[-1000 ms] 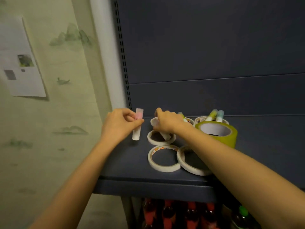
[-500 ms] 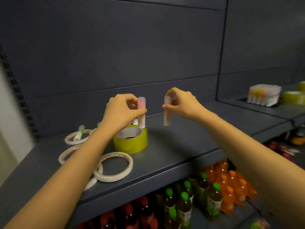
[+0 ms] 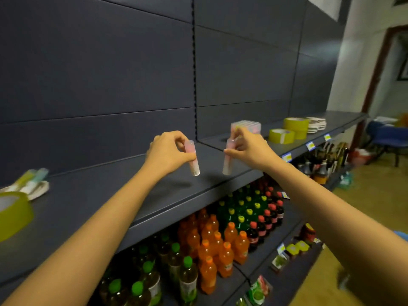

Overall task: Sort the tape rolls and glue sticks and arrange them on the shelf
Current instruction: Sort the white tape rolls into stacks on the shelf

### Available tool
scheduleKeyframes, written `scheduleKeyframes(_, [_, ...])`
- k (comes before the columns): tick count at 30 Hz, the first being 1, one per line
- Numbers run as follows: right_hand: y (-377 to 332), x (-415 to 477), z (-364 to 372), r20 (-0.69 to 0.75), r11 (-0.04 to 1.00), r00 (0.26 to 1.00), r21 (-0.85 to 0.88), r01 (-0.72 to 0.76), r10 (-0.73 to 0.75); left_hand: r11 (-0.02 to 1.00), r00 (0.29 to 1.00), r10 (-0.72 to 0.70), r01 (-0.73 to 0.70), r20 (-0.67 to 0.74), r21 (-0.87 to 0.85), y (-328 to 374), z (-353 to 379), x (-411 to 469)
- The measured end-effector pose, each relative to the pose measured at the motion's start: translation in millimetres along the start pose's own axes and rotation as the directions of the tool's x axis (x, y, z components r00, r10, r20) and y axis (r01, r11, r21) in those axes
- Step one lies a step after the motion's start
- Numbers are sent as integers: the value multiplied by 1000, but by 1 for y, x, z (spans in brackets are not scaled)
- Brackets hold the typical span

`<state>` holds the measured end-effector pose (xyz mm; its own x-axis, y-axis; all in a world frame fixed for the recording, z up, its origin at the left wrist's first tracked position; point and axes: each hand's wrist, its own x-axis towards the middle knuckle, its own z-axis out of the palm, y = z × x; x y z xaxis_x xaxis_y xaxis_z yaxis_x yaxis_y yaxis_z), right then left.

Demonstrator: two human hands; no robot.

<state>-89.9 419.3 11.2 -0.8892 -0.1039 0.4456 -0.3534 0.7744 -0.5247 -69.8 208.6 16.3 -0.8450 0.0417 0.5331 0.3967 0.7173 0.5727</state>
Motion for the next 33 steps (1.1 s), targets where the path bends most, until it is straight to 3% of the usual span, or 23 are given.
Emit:
scheduleKeyframes(14, [173, 23, -86, -195, 999, 980, -18, -48, 44, 999, 996, 46, -48, 77, 26, 88, 167, 99])
scheduleKeyframes(26, [262, 138, -85, -171, 999, 984, 1, 41, -40, 965, 993, 94, -109, 73, 240, 80, 239, 184])
scheduleKeyframes(33, [295, 207, -55, -271, 989, 960, 108, 105, -72, 952, 996, 88, -94, 33, 291, 69, 261, 204])
